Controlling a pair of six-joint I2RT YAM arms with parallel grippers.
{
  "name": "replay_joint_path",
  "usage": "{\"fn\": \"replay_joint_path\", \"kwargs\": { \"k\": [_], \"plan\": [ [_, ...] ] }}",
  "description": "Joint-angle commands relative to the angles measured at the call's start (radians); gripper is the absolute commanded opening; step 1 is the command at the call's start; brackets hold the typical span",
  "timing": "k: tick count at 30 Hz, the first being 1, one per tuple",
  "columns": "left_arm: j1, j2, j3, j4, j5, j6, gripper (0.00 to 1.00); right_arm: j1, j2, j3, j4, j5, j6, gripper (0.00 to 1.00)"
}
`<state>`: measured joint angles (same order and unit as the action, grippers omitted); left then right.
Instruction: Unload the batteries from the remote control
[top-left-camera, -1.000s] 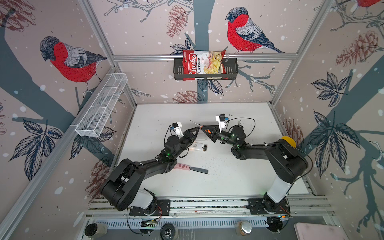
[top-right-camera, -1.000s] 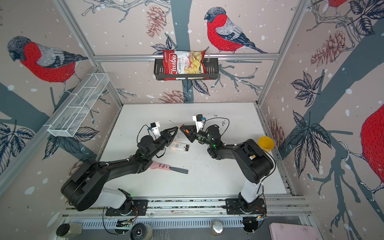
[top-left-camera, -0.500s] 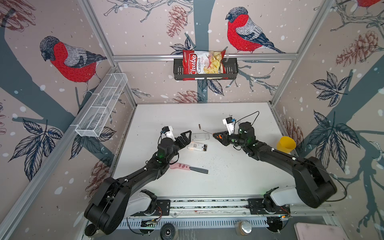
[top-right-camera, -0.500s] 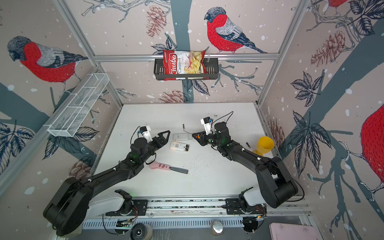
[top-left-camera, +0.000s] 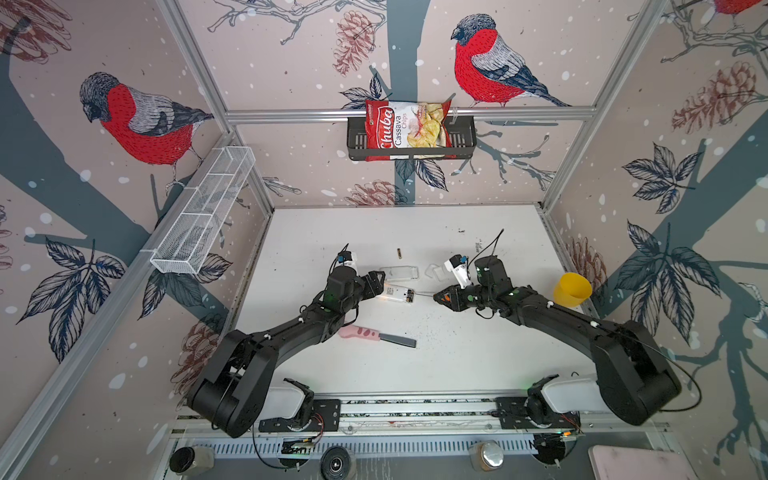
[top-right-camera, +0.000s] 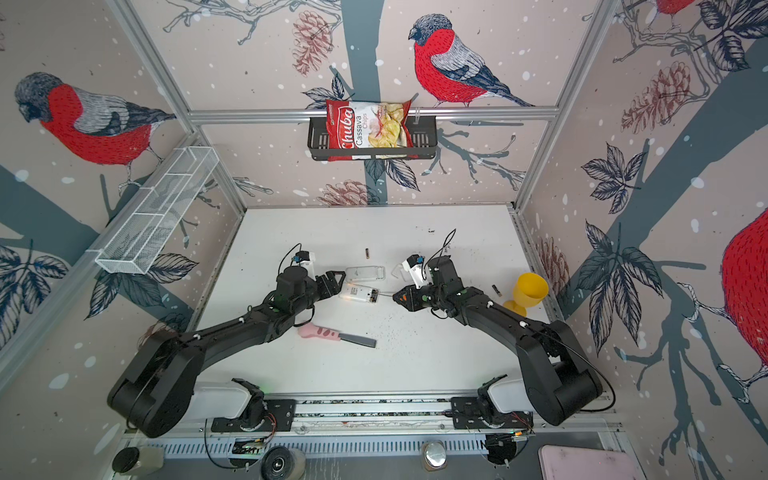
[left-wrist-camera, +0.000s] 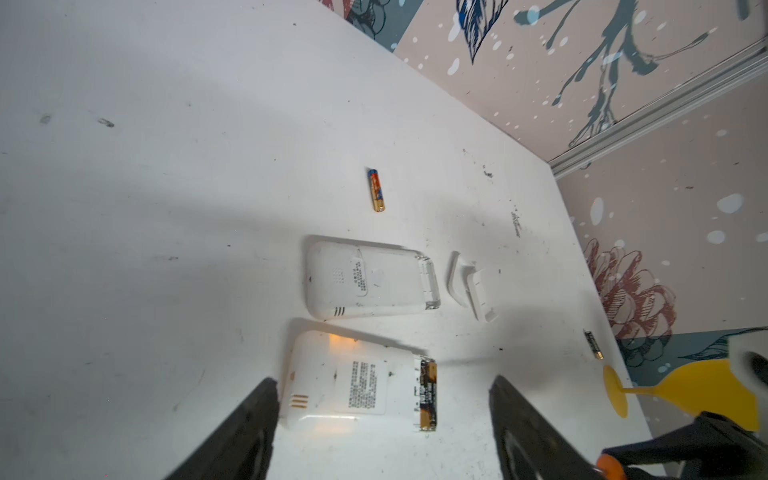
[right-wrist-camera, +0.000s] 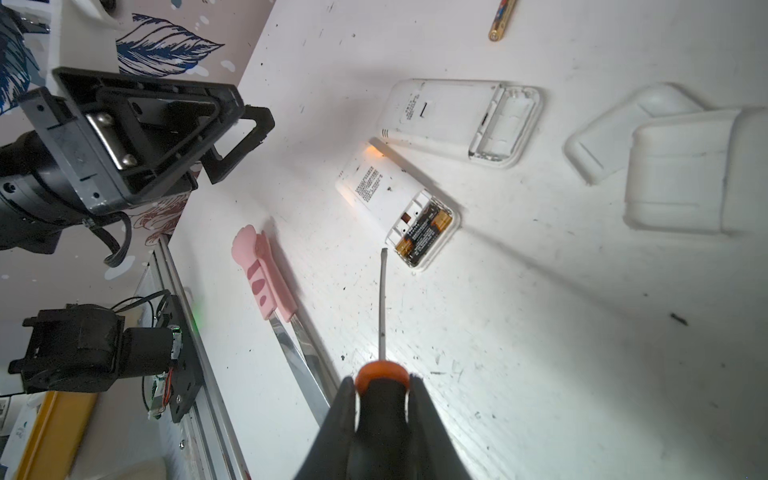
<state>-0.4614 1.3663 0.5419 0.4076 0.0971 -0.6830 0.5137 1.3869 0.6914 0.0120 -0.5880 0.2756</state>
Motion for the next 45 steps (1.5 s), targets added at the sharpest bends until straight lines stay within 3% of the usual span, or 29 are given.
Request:
{"fn": "replay_joint_path", "kwargs": {
  "k": [1, 18, 26, 45],
  "plan": [
    [0.003, 0.033, 0.013, -0.043, 0.033, 0.059, 0.73, -0.001, 0.019, 0.014, -0.008, -0.019, -0.014, 0.01],
    [0.023, 0.16, 0.056, -0.069, 0.119, 0.131, 0.75, -0.009, 0.126, 0.046, 0.038, -0.012, -0.038, 0.01],
    [0.027, 0.207, 0.064, -0.049, 0.16, 0.134, 0.66, 0.001, 0.146, 0.056, 0.037, -0.01, -0.047, 0.0],
    [0.029, 0.243, 0.069, -0.023, 0.179, 0.132, 0.61, 0.034, 0.179, 0.067, 0.036, 0.064, -0.066, 0.0]
  ]
}}
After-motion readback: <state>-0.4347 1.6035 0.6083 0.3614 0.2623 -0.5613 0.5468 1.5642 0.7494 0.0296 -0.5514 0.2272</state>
